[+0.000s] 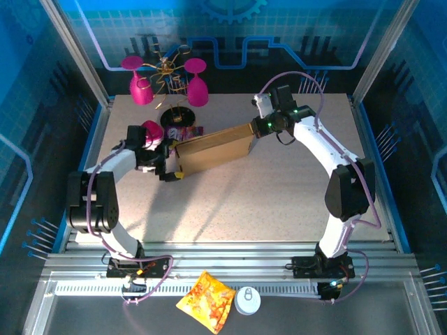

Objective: Fold the paper box

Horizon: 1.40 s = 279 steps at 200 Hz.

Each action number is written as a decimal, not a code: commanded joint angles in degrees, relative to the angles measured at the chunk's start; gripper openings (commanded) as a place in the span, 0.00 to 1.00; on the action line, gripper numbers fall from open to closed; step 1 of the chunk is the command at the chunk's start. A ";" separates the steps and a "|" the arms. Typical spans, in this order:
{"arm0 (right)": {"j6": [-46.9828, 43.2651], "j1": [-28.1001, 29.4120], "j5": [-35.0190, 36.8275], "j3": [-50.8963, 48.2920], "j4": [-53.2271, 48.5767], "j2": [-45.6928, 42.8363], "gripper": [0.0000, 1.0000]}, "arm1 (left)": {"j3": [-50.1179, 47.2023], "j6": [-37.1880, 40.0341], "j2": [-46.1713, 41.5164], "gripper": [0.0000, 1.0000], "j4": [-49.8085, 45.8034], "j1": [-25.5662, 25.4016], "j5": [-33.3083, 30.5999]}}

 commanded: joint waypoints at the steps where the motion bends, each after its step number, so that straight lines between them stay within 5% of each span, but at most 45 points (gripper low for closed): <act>1: -0.44 0.72 1.08 1.30 -1.82 1.23 0.00 | -3.34 -9.27 -2.45 0.99 4.91 1.64 2.66; 29: -0.15 0.99 1.25 2.29 -2.20 1.79 0.00 | -8.63 -19.72 -6.75 0.99 14.12 3.16 -0.76; 74: -0.07 0.84 1.86 3.95 -3.88 2.76 0.00 | -4.35 -10.43 -19.12 0.94 -4.48 5.92 -12.46; 101: 0.28 0.88 1.92 5.40 -5.12 3.67 0.00 | 3.20 9.18 -24.69 0.77 -17.85 5.83 -20.33; 133: 0.21 0.86 2.15 6.91 -6.42 4.76 0.00 | 13.28 40.03 -23.24 0.39 -28.14 3.73 -21.02; 161: -0.02 0.65 1.83 8.11 -7.27 5.43 0.00 | 18.36 62.03 -20.29 0.31 -35.18 1.65 -25.24; 191: -0.46 0.14 1.48 9.49 -8.88 6.36 0.00 | 21.02 77.24 -17.54 0.18 -31.52 -1.15 -28.01; 240: -0.06 -0.42 1.00 11.77 -10.91 8.12 0.00 | 24.49 93.50 -13.28 0.33 -30.78 -11.27 -31.06; 279: -0.17 -0.51 0.45 12.41 -11.06 8.89 0.00 | 24.83 96.34 -11.03 0.47 -31.46 -13.50 -42.21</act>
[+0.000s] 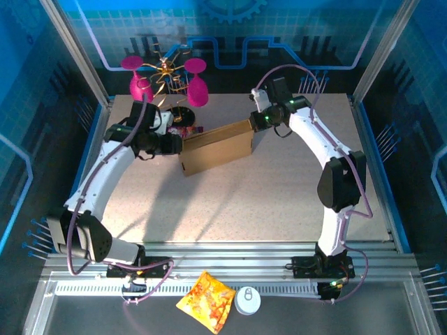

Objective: Fold the paper box

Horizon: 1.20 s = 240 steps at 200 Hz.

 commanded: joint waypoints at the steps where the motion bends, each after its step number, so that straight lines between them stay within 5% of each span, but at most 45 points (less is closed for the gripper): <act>1: -0.18 -0.44 -0.72 1.18 -3.45 1.96 0.00 | 1.85 5.76 1.71 0.47 -1.24 0.07 -8.72; 62: 0.27 -0.58 -1.06 2.23 -3.78 2.82 0.00 | 1.79 6.81 3.54 0.42 0.11 -1.64 -8.23; 161: 0.09 -0.70 -1.59 2.74 -4.22 2.39 0.00 | 7.36 4.46 8.00 0.00 -0.76 -1.95 -8.89; 240: 0.49 -0.61 -1.42 5.25 -7.34 3.39 0.00 | 14.20 -4.06 12.78 0.00 -10.90 -1.95 -5.01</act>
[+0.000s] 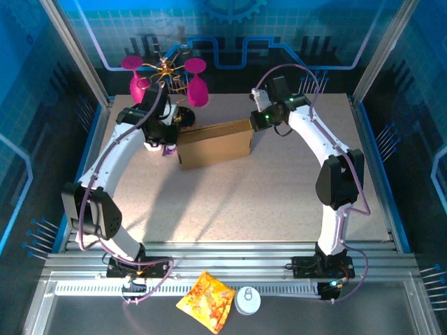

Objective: Fold the paper box

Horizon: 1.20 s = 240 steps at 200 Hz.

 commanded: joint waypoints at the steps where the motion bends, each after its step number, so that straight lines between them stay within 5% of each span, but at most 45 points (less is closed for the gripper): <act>1: 0.47 -0.20 -0.76 2.35 -4.33 1.51 0.00 | 2.24 -5.51 1.69 0.00 -5.45 -0.38 3.34; 104: 1.33 -0.11 -0.67 7.64 -9.94 3.62 0.00 | 9.67 -18.66 6.37 0.00 -13.38 -0.20 11.15; 240: 0.08 0.24 -1.38 1.84 -3.48 1.74 0.00 | 0.79 -15.16 3.93 0.00 -3.14 -0.20 9.26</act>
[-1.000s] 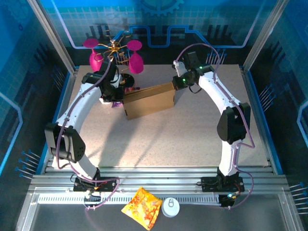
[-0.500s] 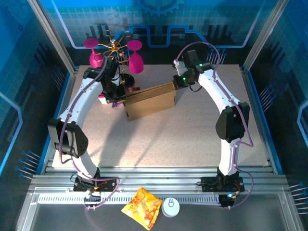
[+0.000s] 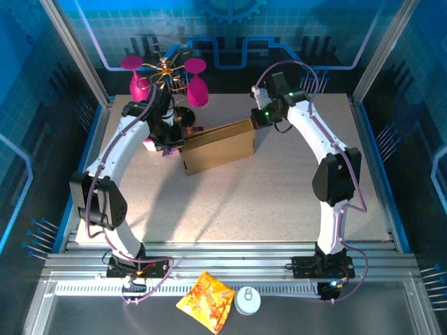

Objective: Fold the paper box

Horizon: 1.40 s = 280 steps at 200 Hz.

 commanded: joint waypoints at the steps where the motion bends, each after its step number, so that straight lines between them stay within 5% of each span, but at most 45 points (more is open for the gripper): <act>1: -1.03 0.31 -1.92 -4.56 2.79 -1.43 0.00 | -3.53 2.13 -1.16 0.00 4.00 -0.22 0.65; 50: -1.43 -0.02 -0.93 -13.03 10.15 -6.26 0.00 | -6.48 1.37 -3.83 0.00 5.28 -0.07 0.10; 135: -0.07 -0.92 -2.42 -3.27 1.46 -1.34 0.00 | -1.78 0.35 -1.46 0.00 -0.95 5.05 9.12; 280: 0.62 -0.70 -2.01 6.11 -7.27 3.64 0.00 | 4.58 5.73 2.56 0.00 -8.70 7.51 6.23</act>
